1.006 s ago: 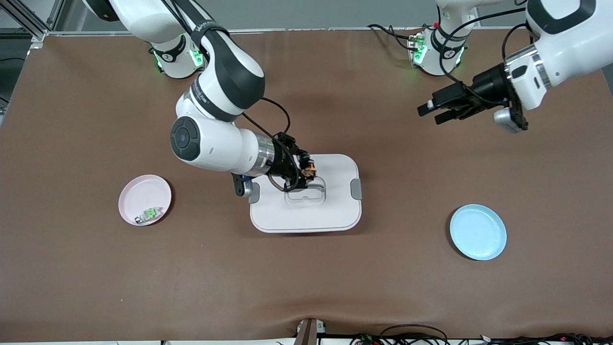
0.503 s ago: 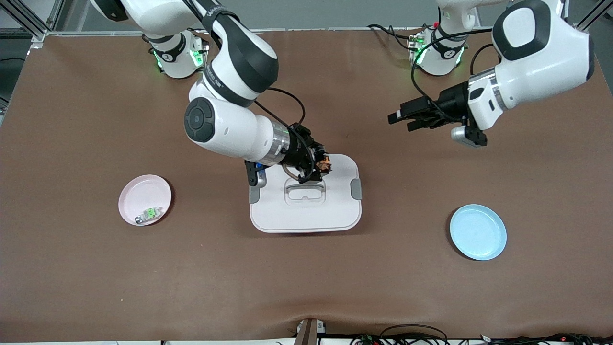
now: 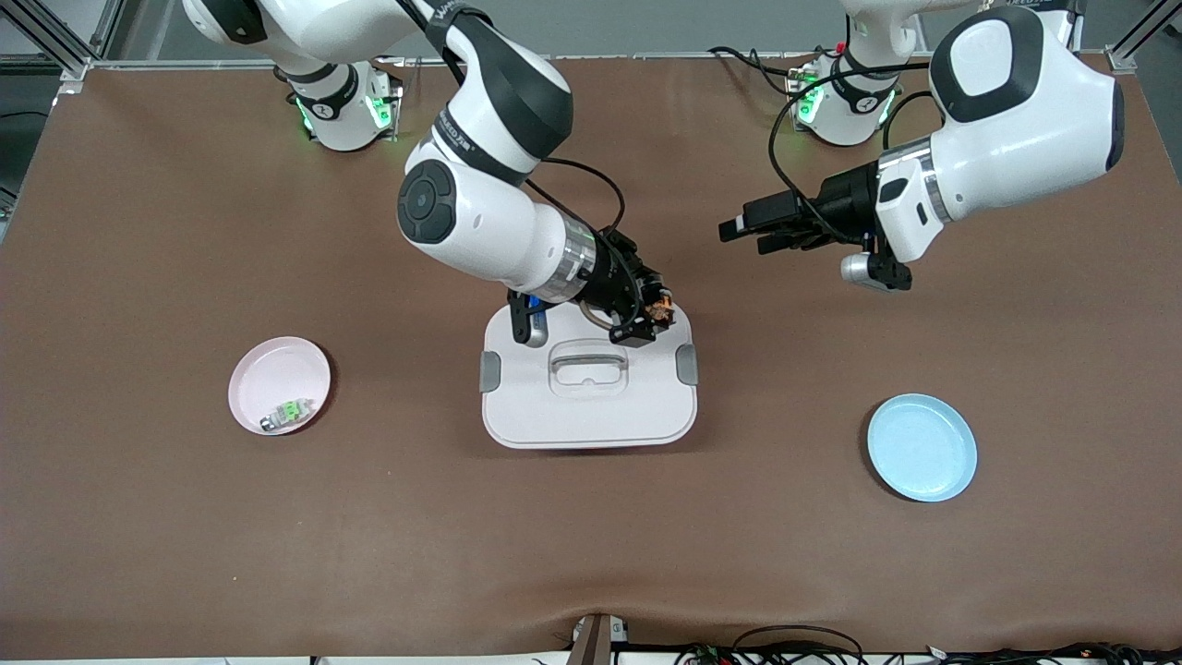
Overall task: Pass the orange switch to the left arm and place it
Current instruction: 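Grasp the switch with the left gripper from the right gripper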
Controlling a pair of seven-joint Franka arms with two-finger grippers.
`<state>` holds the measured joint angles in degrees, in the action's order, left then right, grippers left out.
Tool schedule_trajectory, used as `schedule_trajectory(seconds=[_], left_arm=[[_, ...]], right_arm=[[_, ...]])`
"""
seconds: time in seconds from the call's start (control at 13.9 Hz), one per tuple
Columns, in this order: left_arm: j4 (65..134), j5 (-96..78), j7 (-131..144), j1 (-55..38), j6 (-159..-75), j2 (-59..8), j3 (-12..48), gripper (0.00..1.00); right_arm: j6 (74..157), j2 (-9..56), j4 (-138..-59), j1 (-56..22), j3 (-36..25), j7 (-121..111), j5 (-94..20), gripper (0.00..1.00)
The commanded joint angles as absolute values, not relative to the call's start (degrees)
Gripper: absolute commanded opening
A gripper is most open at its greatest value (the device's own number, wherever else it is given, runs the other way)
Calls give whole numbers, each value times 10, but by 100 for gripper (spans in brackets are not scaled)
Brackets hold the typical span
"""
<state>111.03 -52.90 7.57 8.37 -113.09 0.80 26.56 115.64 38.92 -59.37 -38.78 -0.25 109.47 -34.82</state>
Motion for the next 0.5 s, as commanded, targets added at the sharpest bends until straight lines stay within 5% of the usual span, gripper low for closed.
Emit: schedule_trajectory(seconds=[0.0,0.43], left_arm=[[1085,-538,92,83,-1136,-18,276,100],[1058,-534,92,62,-1183,-61,289,100]], right_arm=[[1164,402,-567,-396,-8,1121,-356,0],[1180,403,-567,-400,-5,1140,-357,0]])
